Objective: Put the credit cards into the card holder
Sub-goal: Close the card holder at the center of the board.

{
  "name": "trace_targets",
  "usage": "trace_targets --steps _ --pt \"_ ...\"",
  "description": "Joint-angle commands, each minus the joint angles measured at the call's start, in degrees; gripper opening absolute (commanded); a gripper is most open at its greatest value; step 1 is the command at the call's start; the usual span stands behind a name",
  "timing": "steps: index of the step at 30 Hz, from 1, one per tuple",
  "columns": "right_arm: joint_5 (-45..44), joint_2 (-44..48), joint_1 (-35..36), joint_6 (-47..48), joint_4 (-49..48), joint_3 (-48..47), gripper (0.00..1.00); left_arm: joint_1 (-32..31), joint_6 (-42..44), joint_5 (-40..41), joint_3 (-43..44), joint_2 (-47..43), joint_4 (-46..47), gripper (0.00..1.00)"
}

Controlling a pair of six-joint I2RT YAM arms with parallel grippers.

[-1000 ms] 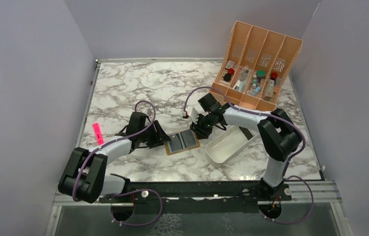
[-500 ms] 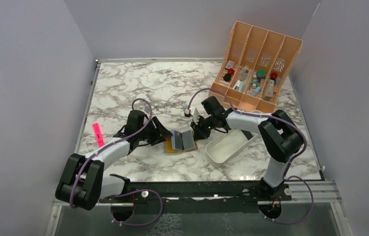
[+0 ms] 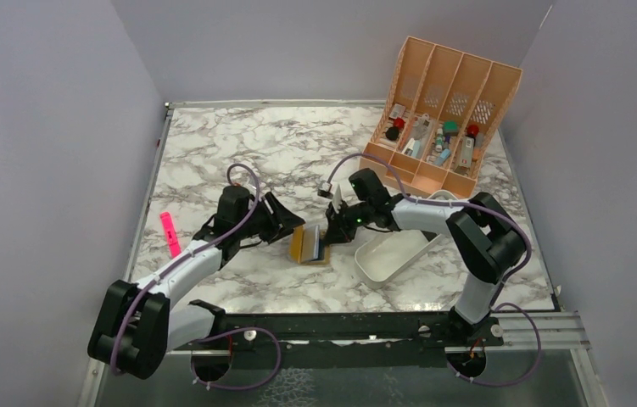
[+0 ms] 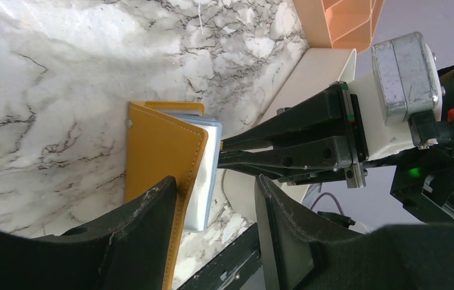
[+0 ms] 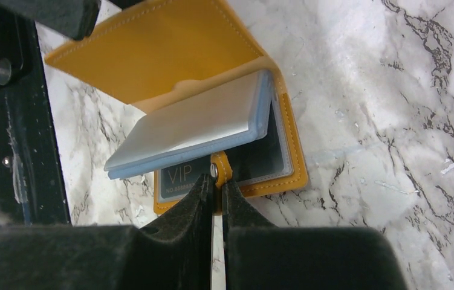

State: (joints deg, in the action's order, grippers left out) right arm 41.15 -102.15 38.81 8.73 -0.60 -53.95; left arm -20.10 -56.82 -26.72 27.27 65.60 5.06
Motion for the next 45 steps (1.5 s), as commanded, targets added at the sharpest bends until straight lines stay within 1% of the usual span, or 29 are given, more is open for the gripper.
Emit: trace_targets --steps 1,4,9,11,13,17,20,24,30,34,40,45 --pt "1.2 0.2 0.5 -2.8 -3.4 -1.0 0.13 -1.8 -2.2 -0.3 0.6 -1.3 2.7 0.53" --pt "0.2 0.8 0.5 -2.8 -4.8 0.5 0.18 -4.3 -3.5 1.0 0.3 -0.1 5.3 0.53" --pt "0.1 1.3 0.5 -2.9 -6.7 2.1 0.19 -9.2 -4.4 3.5 1.6 4.2 7.1 0.52" --pt "-0.9 2.3 0.5 -3.1 -7.5 2.8 0.19 -10.1 -4.3 4.6 2.2 5.7 6.9 0.48" --pt "-1.2 3.5 0.5 -3.5 -7.8 3.2 0.19 -10.5 -3.7 6.2 2.9 6.6 5.4 0.43" --pt "-1.7 5.5 0.5 -5.4 -10.0 5.4 0.19 -11.2 -1.6 11.3 4.1 6.6 1.5 0.35" --pt "-3.8 6.5 0.4 -6.0 -10.7 7.0 0.20 -11.6 0.2 14.3 5.3 7.5 -1.4 0.30" --pt "-3.8 7.6 0.5 -5.4 -11.6 7.8 0.24 -12.7 0.9 16.6 5.5 9.8 -2.6 0.25" --pt "-2.4 7.5 0.5 -4.2 -12.0 7.5 0.26 -15.2 1.7 18.3 7.0 13.6 -2.5 0.25" --pt "-1.8 8.6 0.5 -4.9 -12.1 8.8 0.27 -16.4 2.0 19.3 8.3 16.3 -2.5 0.27" --pt "-2.7 10.9 0.5 -5.5 -8.6 9.2 0.30 -17.8 1.5 21.7 8.4 18.1 -2.6 0.28" --pt "-3.5 12.5 0.5 -8.1 -5.0 7.9 0.31 -18.6 1.8 25.6 8.9 18.1 -5.5 0.27"
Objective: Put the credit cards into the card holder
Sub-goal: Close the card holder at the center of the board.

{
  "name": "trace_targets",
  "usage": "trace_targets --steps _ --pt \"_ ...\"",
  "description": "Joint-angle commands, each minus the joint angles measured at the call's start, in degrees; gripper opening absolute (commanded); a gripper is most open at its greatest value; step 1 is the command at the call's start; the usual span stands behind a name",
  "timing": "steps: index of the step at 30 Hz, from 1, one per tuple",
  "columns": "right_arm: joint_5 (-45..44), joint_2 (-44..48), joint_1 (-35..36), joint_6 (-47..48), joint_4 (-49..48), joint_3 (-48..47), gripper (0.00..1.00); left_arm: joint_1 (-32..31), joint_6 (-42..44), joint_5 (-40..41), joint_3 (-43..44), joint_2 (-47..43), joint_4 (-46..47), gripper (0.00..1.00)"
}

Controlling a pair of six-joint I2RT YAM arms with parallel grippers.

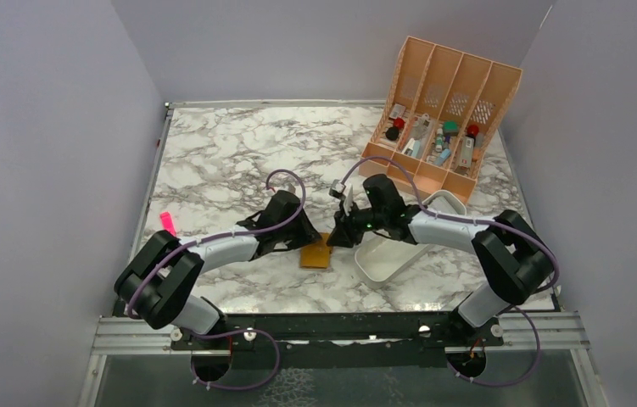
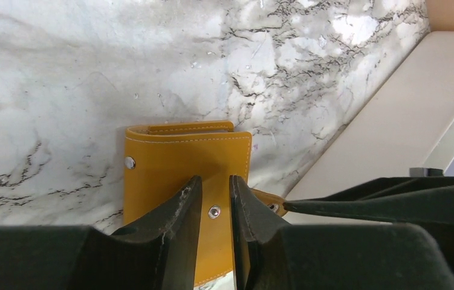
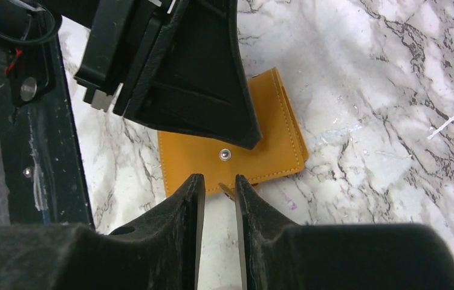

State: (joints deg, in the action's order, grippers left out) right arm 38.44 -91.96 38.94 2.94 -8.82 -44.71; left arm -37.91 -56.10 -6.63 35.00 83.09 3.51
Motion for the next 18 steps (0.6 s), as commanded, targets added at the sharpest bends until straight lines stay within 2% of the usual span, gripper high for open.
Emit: trace_targets --steps 1,7,9,12,18 --pt "-1.4 2.7 0.3 -3.3 3.8 -1.7 0.31 -0.9 1.2 6.5 1.5 0.7 -5.0 0.27" --pt "-13.0 3.1 0.3 -18.1 11.4 -6.1 0.31 -1.3 0.2 12.4 1.4 -0.2 -8.3 0.25" --pt "-14.4 2.6 0.3 -21.3 15.6 -8.4 0.30 -1.3 -0.2 13.1 1.3 -0.1 -8.5 0.25" --pt "-17.0 3.8 0.3 -26.7 16.5 -7.9 0.30 -1.3 -0.6 13.7 1.5 0.4 -8.9 0.24" --pt "-21.0 6.0 0.3 -31.4 17.4 -5.4 0.29 -1.8 -1.8 13.4 1.9 -1.7 -9.1 0.25"
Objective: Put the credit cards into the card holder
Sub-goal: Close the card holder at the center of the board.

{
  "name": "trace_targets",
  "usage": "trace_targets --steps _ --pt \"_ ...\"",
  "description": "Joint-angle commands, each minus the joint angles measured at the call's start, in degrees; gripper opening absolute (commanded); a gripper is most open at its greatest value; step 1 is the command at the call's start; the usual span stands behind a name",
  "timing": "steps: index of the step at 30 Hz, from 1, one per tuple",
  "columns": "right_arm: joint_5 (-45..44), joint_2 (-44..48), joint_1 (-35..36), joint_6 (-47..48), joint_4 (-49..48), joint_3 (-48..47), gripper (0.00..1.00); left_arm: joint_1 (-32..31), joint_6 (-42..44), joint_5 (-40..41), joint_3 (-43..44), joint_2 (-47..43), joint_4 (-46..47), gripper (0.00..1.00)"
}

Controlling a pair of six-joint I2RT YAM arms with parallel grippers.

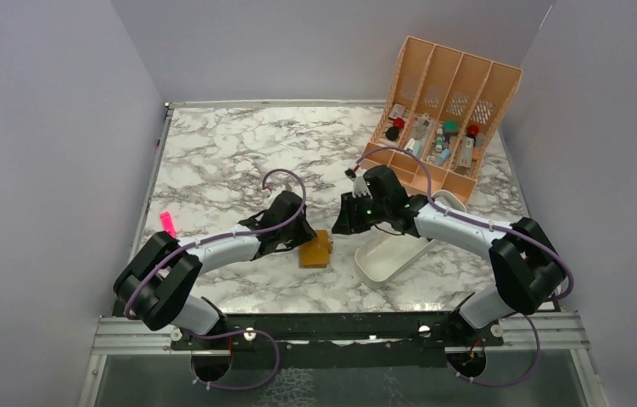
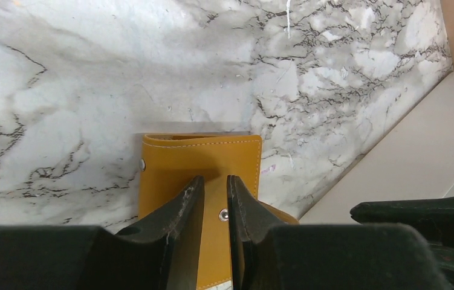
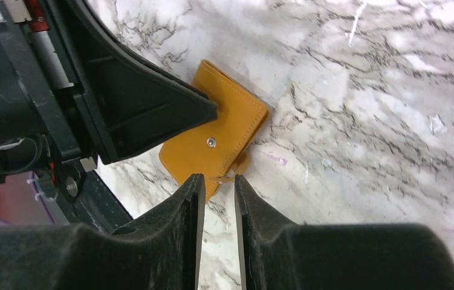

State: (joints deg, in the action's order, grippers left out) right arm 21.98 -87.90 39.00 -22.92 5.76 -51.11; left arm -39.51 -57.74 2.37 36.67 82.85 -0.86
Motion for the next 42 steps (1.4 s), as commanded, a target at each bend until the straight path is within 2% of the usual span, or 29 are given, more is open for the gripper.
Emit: trace_targets --steps 1,8,15,20,26,33,42 --pt "-3.9 1.9 0.2 -6.2 2.7 1.3 0.29 -0.2 -0.4 4.1 0.4 -2.2 -4.9 0.26" --pt "1.5 2.2 0.3 -11.4 -3.5 5.2 0.29 -0.6 -1.0 2.8 1.9 -6.9 -8.3 0.32" --pt "2.7 0.5 0.3 -11.7 -6.2 5.9 0.28 -1.1 -1.0 1.2 0.9 -8.6 -10.0 0.37" --pt "4.2 -0.5 0.3 -12.7 -8.7 6.7 0.22 -1.7 -0.6 -0.5 0.8 -6.1 -9.8 0.31" --pt "2.8 -2.9 0.3 -12.7 -8.3 6.5 0.21 -1.7 0.2 -0.3 0.6 -2.8 -8.1 0.24" --pt "4.7 -4.1 0.3 -13.3 -10.8 7.4 0.23 -1.7 0.6 0.8 0.0 -0.3 -6.8 0.22" --pt "7.1 -7.2 0.3 -11.8 -12.8 6.5 0.20 -1.9 0.1 1.4 -1.0 -1.2 -5.8 0.22"
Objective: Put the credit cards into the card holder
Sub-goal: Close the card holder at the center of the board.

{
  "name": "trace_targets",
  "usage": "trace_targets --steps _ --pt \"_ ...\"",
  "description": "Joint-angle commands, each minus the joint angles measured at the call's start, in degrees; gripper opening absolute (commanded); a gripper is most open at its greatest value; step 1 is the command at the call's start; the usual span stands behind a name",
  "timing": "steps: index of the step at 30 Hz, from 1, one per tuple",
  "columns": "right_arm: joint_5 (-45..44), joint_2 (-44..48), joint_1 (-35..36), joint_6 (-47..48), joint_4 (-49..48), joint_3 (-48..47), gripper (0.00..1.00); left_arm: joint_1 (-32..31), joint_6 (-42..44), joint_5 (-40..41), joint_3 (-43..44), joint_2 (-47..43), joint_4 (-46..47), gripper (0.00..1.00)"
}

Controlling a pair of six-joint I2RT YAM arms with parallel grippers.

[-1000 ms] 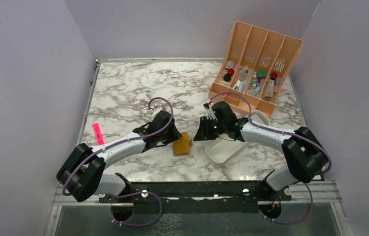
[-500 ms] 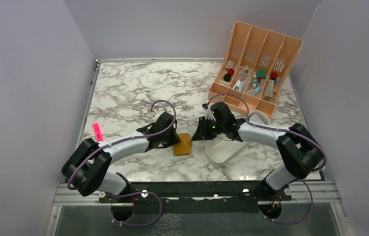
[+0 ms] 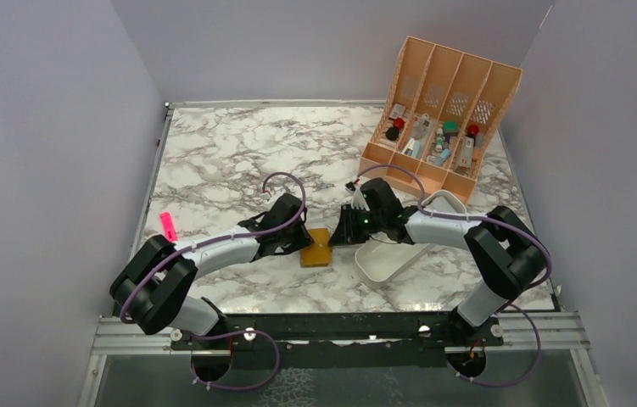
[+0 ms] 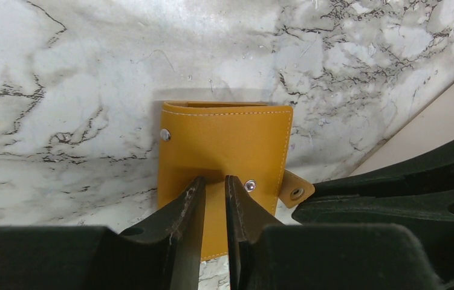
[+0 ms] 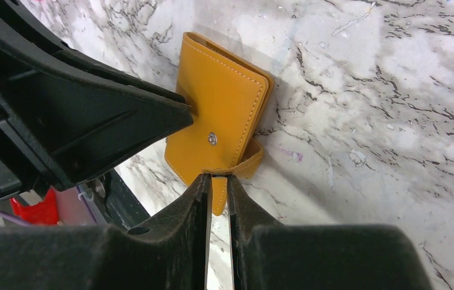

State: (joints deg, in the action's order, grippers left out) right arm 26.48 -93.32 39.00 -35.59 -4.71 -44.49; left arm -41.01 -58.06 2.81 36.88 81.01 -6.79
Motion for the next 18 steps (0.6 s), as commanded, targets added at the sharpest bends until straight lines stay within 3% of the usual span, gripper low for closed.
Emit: trace_targets --steps 1,12,18 --pt "3.1 -2.1 0.3 1.1 -2.6 -0.2 0.20 -0.4 0.4 1.0 -1.2 0.6 0.2 0.22" --pt "4.7 -3.4 0.3 4.8 -0.3 -2.3 0.21 -1.1 -0.1 0.4 -0.3 1.3 1.2 0.22" --pt "1.0 -0.2 0.3 6.6 4.4 -3.2 0.26 -1.2 -0.5 0.6 1.2 -2.7 -2.6 0.32"
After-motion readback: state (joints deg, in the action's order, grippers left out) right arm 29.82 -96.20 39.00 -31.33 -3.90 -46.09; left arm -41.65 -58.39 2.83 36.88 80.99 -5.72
